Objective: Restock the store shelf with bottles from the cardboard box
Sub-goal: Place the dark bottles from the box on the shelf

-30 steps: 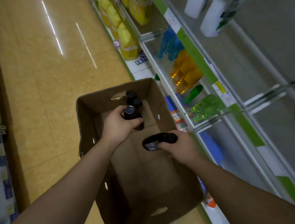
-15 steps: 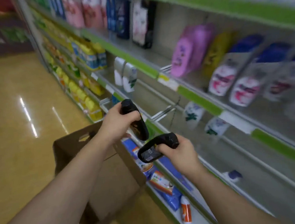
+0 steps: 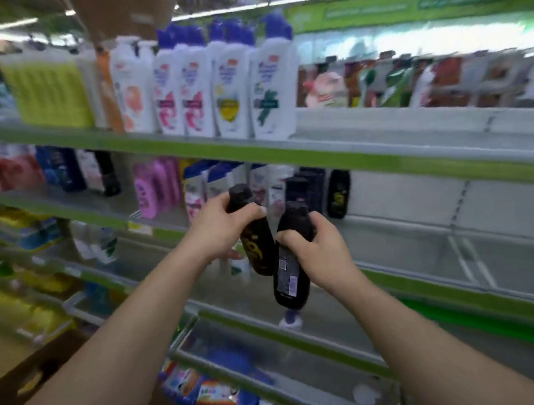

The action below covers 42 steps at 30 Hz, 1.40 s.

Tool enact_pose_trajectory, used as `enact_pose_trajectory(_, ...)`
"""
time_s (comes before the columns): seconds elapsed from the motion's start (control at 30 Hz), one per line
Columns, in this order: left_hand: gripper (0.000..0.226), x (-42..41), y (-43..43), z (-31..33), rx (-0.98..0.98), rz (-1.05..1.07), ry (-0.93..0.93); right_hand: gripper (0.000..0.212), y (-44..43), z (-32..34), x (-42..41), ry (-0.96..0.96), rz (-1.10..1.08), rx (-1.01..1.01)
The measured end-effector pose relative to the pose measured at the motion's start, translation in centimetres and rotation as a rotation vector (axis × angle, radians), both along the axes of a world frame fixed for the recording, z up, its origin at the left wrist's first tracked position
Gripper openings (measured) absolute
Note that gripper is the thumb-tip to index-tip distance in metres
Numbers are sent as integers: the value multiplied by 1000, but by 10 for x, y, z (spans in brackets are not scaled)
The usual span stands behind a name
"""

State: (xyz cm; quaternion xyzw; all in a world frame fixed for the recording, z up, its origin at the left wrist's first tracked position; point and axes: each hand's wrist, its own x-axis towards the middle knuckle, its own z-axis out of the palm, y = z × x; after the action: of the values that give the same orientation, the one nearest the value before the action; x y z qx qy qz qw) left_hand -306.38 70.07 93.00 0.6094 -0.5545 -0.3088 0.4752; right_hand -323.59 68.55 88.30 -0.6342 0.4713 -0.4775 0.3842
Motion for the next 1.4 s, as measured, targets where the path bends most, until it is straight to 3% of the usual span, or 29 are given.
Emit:
enact_pose_trajectory(0.13, 11, -55, -7, 22, -5, -114, -109, 24, 7, 13, -53, -28, -135, 14)
enact_pose_trajectory(0.33, 17, -115, -34, 39, 49, -317, -239, 28, -2, 24, -114, 43, -261, 81)
enact_pose_trajectory(0.5, 17, -151, -69, 40, 74, -452, -344, 18, -26, 28, -149, 17, -339, 133)
enact_pose_trajectory(0.63, 25, -169, -101, 31, 89, -502, -433, 40, -58, 23, -166, 12, -455, 180)
enact_pose_trajectory(0.7, 28, -175, -114, 22, 80, -519, -488, 37, -78, 19, -170, 4, -494, 191)
enact_pose_trajectory(0.93, 62, -179, -175, -20, 178, -370, -615, 30, -137, 7, -164, 56, -532, 238)
enact_pose_trajectory(1.07, 49, -186, -201, -19, 208, -240, -580, 42, -162, 2, -154, 137, -550, 246)
enact_pose_trajectory(1.13, 50, -186, -211, -20, 225, -201, -621, 54, -173, -2, -151, 153, -567, 256)
enact_pose_trajectory(1.2, 54, -184, -219, -23, 234, -169, -645, 51, -180, -5, -148, 123, -563, 272)
enact_pose_trajectory(1.3, 60, -183, -225, -24, 248, -135, -637, 43, -179, -9, -147, 165, -451, 294)
enact_pose_trajectory(1.4, 57, -185, -227, -23, 307, -121, -541, 52, -169, -8, -159, 285, -277, 312)
